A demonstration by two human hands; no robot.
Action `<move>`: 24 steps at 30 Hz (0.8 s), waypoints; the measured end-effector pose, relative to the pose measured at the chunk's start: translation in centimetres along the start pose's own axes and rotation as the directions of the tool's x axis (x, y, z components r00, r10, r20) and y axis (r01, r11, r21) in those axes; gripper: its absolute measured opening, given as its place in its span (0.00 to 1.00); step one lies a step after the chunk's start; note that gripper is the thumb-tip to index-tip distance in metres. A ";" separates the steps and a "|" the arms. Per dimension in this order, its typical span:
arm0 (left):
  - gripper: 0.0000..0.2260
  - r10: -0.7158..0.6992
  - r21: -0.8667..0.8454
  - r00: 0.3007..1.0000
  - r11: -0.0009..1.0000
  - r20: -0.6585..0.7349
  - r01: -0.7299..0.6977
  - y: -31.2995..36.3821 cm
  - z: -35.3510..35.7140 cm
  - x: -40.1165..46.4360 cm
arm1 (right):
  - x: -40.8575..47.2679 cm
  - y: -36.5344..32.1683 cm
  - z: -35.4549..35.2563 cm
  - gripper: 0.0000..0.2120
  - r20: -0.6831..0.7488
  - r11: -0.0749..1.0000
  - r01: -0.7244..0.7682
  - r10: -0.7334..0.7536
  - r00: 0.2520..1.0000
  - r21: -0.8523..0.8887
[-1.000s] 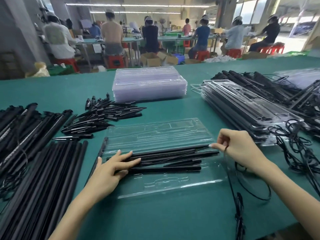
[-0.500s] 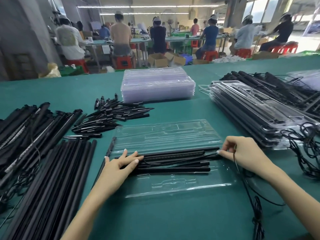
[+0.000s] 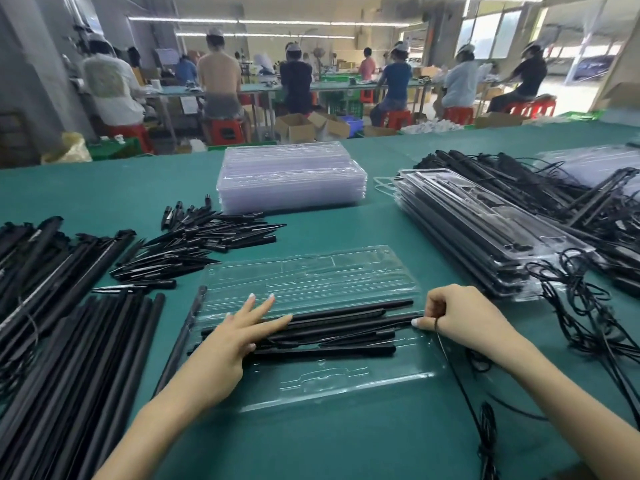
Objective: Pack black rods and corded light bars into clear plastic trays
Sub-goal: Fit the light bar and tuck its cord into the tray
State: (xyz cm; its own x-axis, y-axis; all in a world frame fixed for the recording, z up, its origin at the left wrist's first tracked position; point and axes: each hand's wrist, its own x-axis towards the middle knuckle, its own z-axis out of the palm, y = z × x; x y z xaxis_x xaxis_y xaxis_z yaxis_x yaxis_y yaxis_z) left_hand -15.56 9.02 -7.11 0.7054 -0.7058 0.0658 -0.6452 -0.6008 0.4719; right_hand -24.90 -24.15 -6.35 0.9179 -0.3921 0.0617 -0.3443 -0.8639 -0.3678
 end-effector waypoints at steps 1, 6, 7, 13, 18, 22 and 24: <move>0.41 0.022 0.058 0.998 0.998 0.066 -0.026 0.0 -0.1 0.2 | -0.1 0.0 0.0 0.14 -0.013 1.000 0.019 -0.019 1.000 0.000; 0.43 -0.036 0.134 0.986 0.991 0.165 0.014 0.7 -0.8 0.9 | -0.7 0.7 -0.4 0.11 -0.088 0.988 0.071 -0.060 0.994 0.137; 0.42 -0.044 0.143 0.988 0.989 0.149 0.023 0.9 -0.9 1.0 | -0.8 0.9 -0.7 0.10 -0.132 0.981 0.089 -0.066 0.989 0.174; 0.23 0.107 0.103 0.991 0.988 0.077 -0.115 5.1 0.2 2.7 | -1.0 1.2 -2.4 0.07 -0.165 0.967 0.123 -0.087 0.982 0.223; 0.18 0.192 -0.261 0.980 0.944 -0.055 -0.200 12.6 2.8 3.1 | -1.2 0.5 -4.2 0.07 -0.183 0.972 0.144 -0.110 0.977 0.187; 0.16 0.166 -0.787 0.934 0.596 0.317 0.162 18.5 5.0 2.3 | -1.8 -1.3 -6.2 0.08 -0.060 0.968 0.205 -0.198 0.978 0.144; 0.09 0.244 -0.870 0.913 0.454 0.328 0.191 19.7 4.9 1.4 | -2.2 -2.0 -7.1 0.08 -0.038 0.956 0.261 -0.258 0.965 0.135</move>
State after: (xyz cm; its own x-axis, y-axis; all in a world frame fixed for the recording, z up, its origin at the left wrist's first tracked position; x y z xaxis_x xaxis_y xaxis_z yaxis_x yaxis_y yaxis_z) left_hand -28.70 -5.63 -2.02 0.3903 -0.9137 -0.1131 0.0973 -0.0812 0.9919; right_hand -27.64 -23.82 0.88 0.9673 -0.1677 0.1901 -0.0630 -0.8854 -0.4605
